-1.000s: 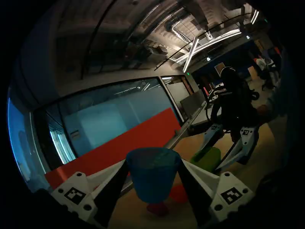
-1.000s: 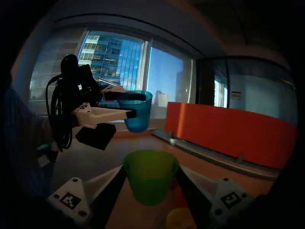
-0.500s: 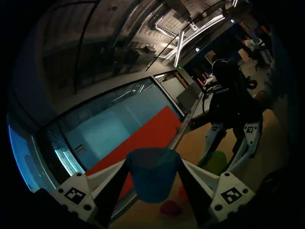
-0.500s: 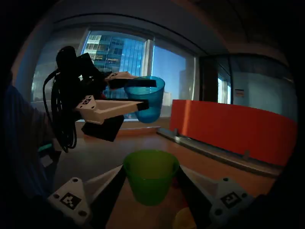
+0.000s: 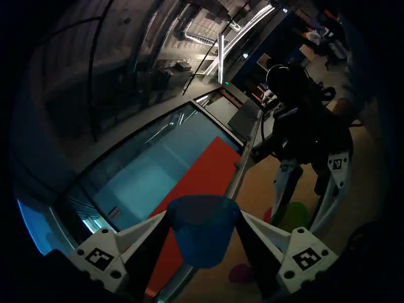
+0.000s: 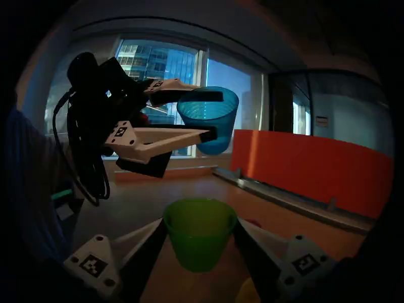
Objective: Pour water
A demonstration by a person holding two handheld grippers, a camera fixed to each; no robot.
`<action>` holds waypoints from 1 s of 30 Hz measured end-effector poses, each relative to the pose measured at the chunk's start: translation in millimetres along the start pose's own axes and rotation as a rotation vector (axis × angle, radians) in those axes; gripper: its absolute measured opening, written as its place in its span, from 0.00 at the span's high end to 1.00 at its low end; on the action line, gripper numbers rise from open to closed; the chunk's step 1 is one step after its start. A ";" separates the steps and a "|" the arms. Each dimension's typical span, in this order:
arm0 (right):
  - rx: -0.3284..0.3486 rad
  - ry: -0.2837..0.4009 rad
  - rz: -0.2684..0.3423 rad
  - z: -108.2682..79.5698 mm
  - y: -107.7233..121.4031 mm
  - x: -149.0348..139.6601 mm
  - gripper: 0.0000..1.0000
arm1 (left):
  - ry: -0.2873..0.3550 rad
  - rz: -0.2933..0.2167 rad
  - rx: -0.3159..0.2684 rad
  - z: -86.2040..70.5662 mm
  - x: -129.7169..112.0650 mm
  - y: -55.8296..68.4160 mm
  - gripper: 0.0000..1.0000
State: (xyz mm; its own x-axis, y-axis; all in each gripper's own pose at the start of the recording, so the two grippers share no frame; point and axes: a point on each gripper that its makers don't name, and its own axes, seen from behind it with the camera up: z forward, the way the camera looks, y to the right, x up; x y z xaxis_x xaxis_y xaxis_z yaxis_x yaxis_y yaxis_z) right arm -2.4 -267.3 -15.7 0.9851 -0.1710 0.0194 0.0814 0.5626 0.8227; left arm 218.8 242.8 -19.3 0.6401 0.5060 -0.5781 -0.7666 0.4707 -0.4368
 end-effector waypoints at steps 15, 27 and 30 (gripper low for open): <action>0.008 0.001 0.005 2.5 -3.2 -0.1 0.09 | 0.003 0.143 0.001 12.0 8.1 0.2 0.13; 0.007 0.007 0.008 -1.1 -1.9 1.7 0.09 | -0.001 0.216 0.007 13.7 10.2 -0.8 0.13; 0.007 0.009 0.007 -2.0 -1.5 1.4 0.09 | -0.003 0.231 0.008 14.3 10.2 -2.3 0.13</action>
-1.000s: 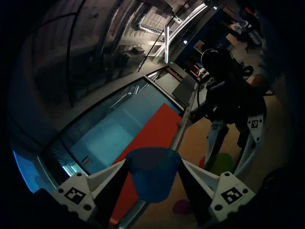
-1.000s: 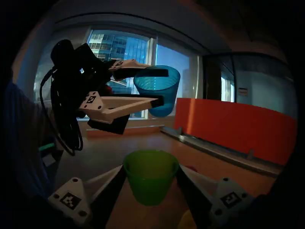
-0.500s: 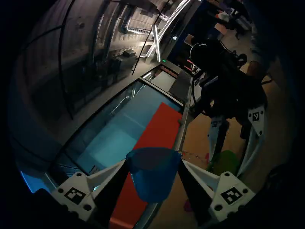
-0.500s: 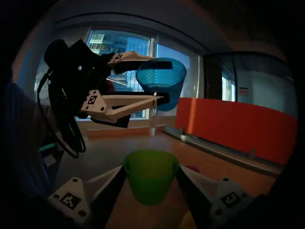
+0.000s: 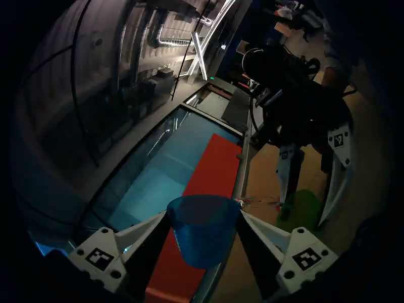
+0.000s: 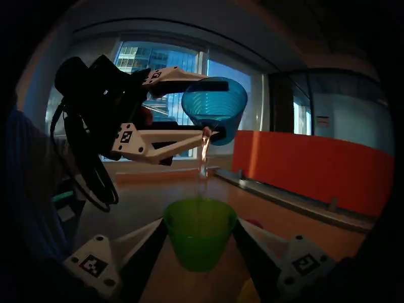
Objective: Pour water
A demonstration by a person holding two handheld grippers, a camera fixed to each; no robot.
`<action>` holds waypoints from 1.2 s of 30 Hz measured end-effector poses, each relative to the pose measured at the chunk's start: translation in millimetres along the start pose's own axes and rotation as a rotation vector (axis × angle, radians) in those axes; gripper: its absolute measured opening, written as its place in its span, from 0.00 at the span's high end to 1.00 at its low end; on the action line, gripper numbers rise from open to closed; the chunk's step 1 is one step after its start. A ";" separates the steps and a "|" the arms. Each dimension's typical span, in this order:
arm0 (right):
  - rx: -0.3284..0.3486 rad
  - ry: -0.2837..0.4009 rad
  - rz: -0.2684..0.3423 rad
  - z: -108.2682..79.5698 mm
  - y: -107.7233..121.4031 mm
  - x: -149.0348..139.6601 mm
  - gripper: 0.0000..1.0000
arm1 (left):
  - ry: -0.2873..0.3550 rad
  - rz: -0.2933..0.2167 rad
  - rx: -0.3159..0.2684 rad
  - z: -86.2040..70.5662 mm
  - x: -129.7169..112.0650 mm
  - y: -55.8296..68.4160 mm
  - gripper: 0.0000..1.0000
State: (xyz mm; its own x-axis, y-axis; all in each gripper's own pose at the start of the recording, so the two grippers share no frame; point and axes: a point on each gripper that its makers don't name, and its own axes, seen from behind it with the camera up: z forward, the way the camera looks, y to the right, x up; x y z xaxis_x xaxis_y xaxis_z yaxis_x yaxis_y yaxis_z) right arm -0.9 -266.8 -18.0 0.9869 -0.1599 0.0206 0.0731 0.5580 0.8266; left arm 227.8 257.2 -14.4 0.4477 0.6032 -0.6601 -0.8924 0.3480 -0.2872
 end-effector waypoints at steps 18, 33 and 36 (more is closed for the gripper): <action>0.000 0.003 -0.003 0.7 -1.1 2.1 0.09 | -0.002 0.086 -0.005 -1.3 2.4 0.1 0.13; -0.007 0.004 -0.008 -1.8 -0.2 2.5 0.09 | -0.005 0.163 -0.002 -2.9 8.9 -4.8 0.13; -0.007 0.006 -0.007 -2.2 -0.6 2.9 0.10 | -0.005 0.174 0.002 -2.9 10.2 -7.8 0.13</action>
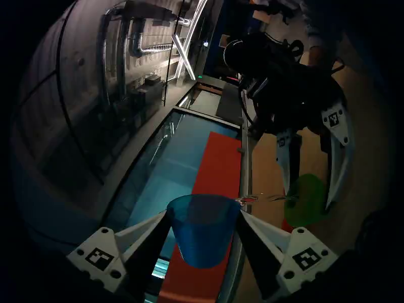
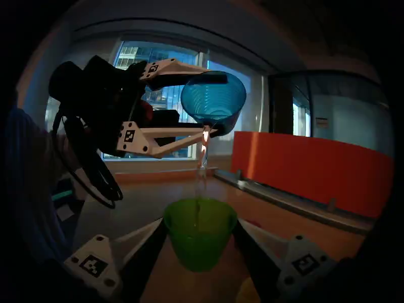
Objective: Pour water
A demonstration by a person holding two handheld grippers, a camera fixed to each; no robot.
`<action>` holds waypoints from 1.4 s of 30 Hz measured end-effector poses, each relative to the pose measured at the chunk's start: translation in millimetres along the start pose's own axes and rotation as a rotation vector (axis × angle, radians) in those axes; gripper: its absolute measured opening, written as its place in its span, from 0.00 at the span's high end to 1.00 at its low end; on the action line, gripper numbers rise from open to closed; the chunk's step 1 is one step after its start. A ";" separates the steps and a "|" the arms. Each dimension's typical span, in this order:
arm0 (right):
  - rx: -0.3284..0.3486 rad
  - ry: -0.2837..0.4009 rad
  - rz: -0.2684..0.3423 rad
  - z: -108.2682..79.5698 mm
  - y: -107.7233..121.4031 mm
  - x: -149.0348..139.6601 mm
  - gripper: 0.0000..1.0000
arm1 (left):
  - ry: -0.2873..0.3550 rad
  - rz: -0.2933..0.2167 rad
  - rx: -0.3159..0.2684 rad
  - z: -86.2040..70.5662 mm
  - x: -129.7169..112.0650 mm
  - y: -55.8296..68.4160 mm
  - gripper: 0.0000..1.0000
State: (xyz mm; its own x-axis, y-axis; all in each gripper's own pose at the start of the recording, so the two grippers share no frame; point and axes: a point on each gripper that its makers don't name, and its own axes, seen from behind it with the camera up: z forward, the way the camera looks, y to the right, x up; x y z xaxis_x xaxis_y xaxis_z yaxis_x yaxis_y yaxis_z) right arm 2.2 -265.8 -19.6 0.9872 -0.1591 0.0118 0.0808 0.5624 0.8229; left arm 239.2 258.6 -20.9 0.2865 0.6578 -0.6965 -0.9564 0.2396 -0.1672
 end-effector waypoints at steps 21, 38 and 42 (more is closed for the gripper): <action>-0.005 0.012 0.001 -0.4 0.3 5.1 0.10 | -0.002 0.081 -0.002 1.4 3.4 -5.6 0.13; -0.007 0.020 0.002 0.3 0.2 7.4 0.10 | -0.008 0.170 0.003 1.8 5.3 -8.8 0.13; -0.010 0.022 0.000 -0.3 0.7 7.5 0.10 | -0.010 0.192 0.003 2.4 5.9 -9.5 0.13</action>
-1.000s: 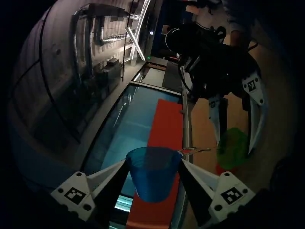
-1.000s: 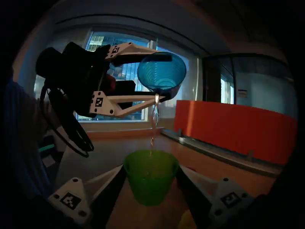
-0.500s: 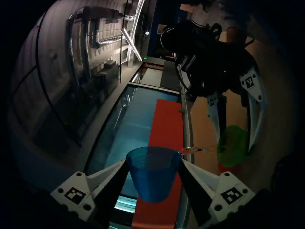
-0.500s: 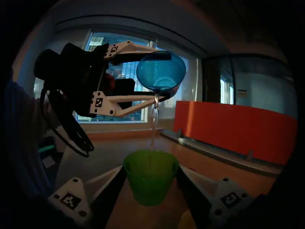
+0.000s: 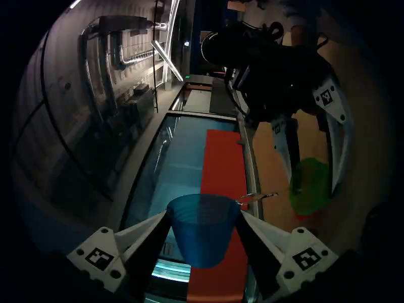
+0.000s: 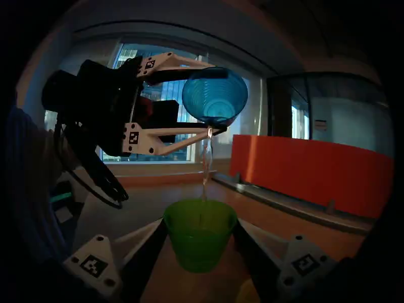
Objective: Pour water
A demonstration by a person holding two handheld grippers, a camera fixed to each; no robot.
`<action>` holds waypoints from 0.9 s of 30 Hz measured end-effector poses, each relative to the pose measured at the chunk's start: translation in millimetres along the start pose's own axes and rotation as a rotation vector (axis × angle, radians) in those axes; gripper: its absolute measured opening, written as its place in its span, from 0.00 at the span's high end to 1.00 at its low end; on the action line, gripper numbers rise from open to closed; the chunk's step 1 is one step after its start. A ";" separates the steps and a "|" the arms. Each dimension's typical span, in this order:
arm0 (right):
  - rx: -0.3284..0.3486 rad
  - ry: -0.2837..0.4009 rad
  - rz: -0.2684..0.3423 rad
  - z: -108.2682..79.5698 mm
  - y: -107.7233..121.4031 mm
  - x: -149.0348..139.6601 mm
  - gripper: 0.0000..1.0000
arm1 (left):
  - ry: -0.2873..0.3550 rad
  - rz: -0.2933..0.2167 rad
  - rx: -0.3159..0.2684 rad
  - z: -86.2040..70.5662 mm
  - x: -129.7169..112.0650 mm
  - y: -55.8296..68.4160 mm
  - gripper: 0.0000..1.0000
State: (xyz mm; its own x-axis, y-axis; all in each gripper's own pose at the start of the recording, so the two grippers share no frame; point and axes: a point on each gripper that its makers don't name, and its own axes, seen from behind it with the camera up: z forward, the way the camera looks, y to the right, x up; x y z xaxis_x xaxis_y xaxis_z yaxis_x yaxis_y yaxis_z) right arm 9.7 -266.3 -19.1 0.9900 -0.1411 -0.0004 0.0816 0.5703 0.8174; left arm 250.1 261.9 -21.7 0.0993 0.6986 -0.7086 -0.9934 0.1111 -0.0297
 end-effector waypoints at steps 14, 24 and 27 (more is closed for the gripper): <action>-0.013 0.003 0.002 -0.9 2.2 1.3 0.10 | -0.004 0.097 0.009 -0.1 2.5 -6.8 0.13; -0.019 0.012 0.007 0.7 3.9 4.2 0.10 | 0.005 0.167 0.020 0.0 12.2 -9.1 0.13; -0.020 0.012 0.007 0.7 3.7 4.7 0.10 | 0.009 0.185 0.025 -0.8 14.6 -9.6 0.13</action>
State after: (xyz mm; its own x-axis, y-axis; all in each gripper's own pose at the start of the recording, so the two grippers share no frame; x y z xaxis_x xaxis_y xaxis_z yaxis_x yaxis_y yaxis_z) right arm 14.6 -265.4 -15.7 0.9919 -0.1271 -0.0020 0.0769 0.5872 0.8058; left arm 261.0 270.5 -32.4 -0.0859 0.7023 -0.7067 -0.9928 -0.0012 0.1194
